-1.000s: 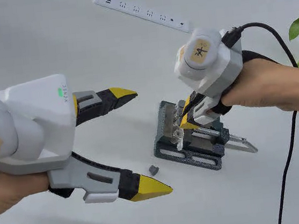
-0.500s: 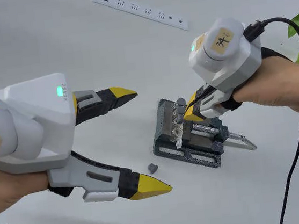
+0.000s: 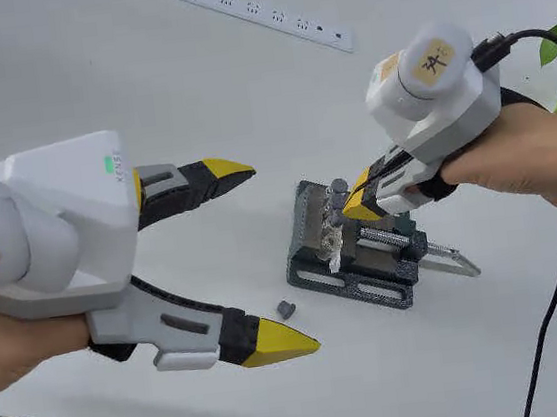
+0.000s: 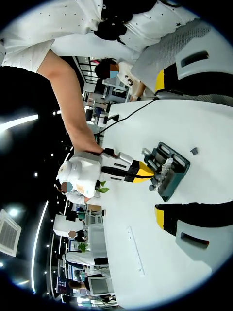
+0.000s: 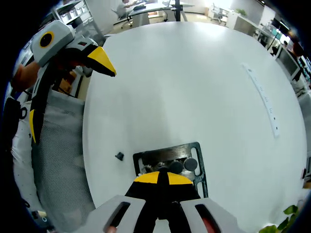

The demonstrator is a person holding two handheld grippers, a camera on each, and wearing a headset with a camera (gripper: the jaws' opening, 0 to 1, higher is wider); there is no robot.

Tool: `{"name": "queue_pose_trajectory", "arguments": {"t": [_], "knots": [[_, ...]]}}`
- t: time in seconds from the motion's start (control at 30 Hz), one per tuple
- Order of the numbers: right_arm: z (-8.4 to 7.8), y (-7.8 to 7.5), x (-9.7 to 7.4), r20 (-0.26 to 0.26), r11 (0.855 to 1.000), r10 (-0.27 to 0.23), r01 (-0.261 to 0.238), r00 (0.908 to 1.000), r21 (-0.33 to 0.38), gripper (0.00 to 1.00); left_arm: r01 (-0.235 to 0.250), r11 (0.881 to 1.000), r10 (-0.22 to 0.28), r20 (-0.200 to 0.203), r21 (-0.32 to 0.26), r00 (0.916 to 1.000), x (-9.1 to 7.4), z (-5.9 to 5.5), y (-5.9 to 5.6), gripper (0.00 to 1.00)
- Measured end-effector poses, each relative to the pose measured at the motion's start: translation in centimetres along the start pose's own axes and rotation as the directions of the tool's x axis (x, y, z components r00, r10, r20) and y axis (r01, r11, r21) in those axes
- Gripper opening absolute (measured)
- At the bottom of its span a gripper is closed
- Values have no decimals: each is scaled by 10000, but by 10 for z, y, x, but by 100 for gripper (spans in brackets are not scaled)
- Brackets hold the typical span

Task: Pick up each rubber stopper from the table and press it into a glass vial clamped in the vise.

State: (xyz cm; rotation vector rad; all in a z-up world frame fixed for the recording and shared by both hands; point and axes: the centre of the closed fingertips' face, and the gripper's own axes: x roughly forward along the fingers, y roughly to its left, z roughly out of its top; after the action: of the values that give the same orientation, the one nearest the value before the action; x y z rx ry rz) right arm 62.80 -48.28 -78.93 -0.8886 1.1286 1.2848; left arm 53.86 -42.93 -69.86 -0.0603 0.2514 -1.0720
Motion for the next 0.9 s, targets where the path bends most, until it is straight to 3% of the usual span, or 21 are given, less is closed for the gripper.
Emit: {"name": "queue_pose_trajectory", "arguments": {"t": [0.9], "knots": [[-2, -1, 5, 0, 9999, 169, -169, 9999, 16, 0, 30, 9999, -30, -13, -127, 10000, 0, -2, 1, 89]]}}
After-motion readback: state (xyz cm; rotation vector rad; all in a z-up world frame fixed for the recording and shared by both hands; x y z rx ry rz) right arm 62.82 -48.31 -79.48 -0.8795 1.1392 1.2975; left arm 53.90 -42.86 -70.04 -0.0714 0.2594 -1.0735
